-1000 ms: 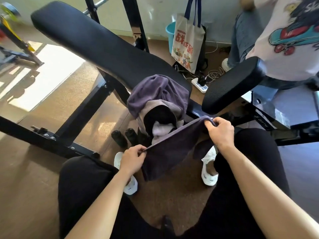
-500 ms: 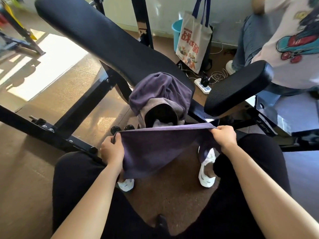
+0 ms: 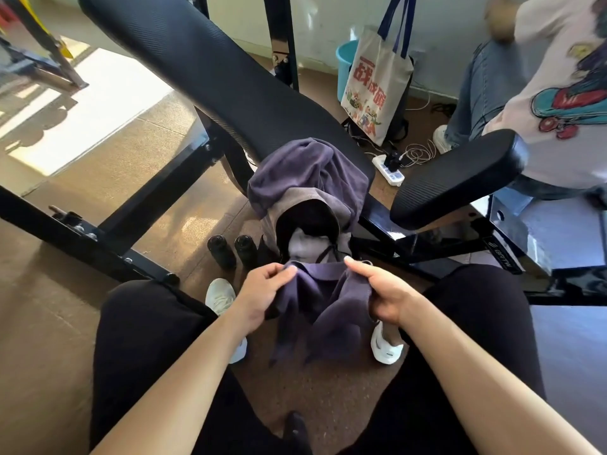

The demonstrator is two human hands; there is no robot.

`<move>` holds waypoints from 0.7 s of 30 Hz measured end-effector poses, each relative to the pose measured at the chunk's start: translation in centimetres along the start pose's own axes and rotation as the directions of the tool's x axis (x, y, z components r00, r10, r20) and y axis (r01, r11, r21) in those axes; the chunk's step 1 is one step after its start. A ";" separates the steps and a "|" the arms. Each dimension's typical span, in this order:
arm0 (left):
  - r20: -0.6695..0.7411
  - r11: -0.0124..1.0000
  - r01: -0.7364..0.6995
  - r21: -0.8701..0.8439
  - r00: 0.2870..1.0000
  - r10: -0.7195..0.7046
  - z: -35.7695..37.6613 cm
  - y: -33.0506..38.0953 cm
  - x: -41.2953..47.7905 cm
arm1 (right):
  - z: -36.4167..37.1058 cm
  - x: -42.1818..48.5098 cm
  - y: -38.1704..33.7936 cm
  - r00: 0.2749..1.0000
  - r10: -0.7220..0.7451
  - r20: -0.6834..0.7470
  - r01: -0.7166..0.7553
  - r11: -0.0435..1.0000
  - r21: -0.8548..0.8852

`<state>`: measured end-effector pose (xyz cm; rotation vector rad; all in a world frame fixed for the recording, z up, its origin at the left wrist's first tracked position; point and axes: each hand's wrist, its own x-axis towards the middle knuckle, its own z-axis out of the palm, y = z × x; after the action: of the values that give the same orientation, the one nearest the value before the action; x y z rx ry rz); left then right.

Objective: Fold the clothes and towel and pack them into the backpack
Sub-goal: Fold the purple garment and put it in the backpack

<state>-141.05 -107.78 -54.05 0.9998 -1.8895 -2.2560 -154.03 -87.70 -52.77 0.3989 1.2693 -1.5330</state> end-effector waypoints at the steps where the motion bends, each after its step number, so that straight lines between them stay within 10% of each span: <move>1: 0.051 1.000 -0.013 -0.014 0.999 0.014 0.6 0.1 -0.4 | 0.4 0.0 0.3 0.999 -0.006 0.043 0.005 1.000 0.026; 14: 0.043 0.976 -0.037 -0.215 0.998 0.047 4.0 -0.5 -1.5 | 4.1 -0.2 1.3 0.983 -0.183 0.027 0.163 0.927 0.337; 17: 0.055 0.959 0.019 -0.282 0.998 -0.003 3.9 -0.6 -1.4 | 4.1 -0.2 2.0 0.902 -0.427 0.062 0.422 0.903 0.081; 21: 0.047 0.950 0.040 -0.310 0.999 -0.027 4.0 -0.5 -1.2 | 3.7 0.0 3.0 0.702 -0.684 0.200 0.681 0.562 -0.470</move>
<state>-141.86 -103.70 -53.79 0.9477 -1.4708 -2.5073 -150.20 -90.53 -52.86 -0.5292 1.9079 -1.7042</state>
